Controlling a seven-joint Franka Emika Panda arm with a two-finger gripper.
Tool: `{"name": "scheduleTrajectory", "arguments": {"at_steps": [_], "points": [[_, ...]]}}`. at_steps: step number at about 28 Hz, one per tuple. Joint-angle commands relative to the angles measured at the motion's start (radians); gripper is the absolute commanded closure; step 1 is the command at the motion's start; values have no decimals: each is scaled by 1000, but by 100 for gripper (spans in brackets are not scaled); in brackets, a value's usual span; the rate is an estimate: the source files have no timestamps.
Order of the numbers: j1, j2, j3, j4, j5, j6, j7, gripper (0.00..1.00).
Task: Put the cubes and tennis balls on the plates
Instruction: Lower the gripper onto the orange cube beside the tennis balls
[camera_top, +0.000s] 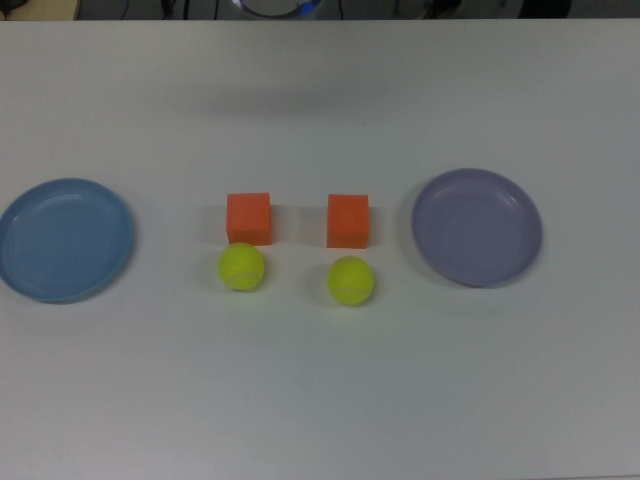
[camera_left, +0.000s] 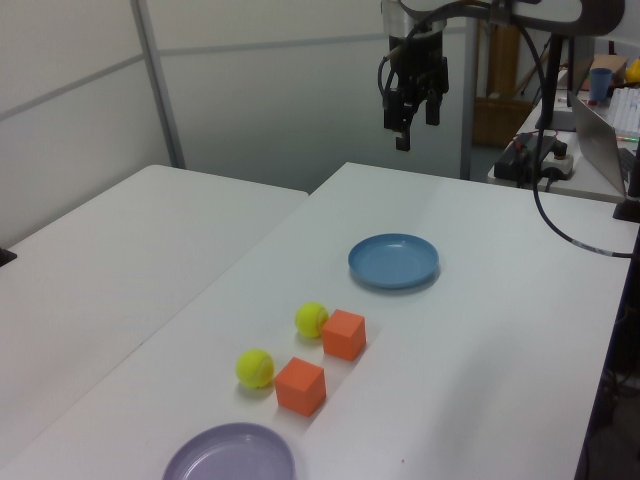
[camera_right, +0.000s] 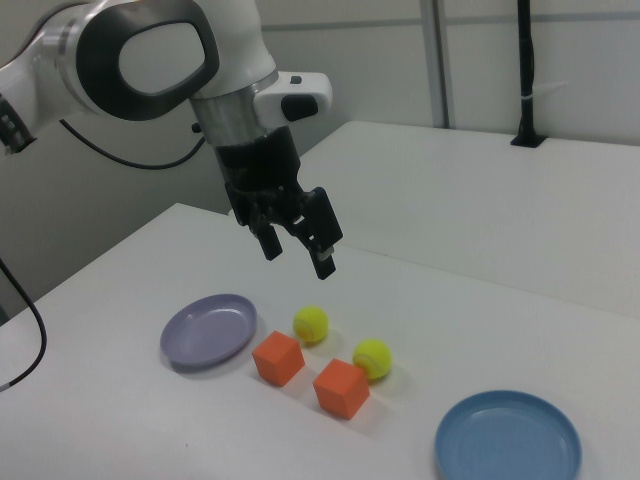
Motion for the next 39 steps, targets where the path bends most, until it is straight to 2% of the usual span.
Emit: {"name": "scheduleTrajectory", "arguments": {"at_steps": [1, 8, 10, 16, 19, 25, 33, 39], "points": [[56, 51, 1, -13, 10, 25, -17, 0], [97, 139, 3, -15, 10, 30, -13, 0], [130, 182, 1, -16, -1, 31, -11, 0], [168, 294, 3, -19, -42, 45, -10, 0], [196, 337, 1, -35, -62, 143, 18, 0], [225, 400, 3, -81, -108, 264, 108, 0], [262, 443, 3, -101, -117, 289, 121, 0], [265, 475, 3, -142, -189, 370, 157, 0]]}}
